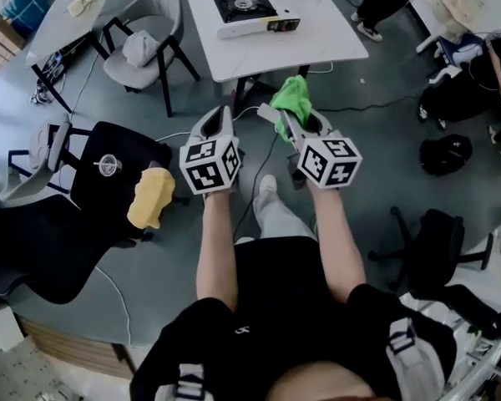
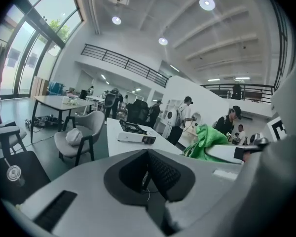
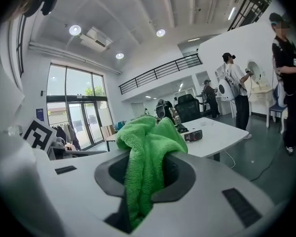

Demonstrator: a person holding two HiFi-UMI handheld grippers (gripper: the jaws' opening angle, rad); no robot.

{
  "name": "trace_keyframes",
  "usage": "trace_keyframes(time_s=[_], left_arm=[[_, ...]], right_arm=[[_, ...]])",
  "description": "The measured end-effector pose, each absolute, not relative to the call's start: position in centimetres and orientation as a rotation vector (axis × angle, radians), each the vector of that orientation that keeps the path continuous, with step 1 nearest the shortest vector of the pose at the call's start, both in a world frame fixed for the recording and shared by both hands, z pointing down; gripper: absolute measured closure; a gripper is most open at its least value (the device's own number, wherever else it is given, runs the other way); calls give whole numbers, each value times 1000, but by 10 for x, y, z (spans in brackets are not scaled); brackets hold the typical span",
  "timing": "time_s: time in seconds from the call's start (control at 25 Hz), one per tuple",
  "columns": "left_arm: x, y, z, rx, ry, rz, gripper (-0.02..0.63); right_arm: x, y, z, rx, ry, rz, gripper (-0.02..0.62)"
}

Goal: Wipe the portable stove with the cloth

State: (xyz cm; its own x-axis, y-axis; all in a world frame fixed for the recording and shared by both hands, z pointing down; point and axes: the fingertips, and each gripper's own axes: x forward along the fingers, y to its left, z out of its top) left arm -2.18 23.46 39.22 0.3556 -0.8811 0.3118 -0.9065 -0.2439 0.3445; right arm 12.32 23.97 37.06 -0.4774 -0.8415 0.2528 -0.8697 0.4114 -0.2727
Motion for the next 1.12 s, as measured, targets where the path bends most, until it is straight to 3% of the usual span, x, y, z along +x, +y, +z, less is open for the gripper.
trace_keyframes(time_s=[0.32,0.6,0.8,1.12], left_arm=[[41,145,421,2129,-1511,109,607],[67,76,409,2141,-1533,151,607],[63,52,395,2125,-1590,129,607],[7,46,409,1982,-1711,164,607]], right_arm=[[192,149,405,1601,-2399,563,534],[187,81,398,1484,-2453,460,534],[189,38,388,1456,-2482,457,534],[131,19,398,1269,-2581,500,534]])
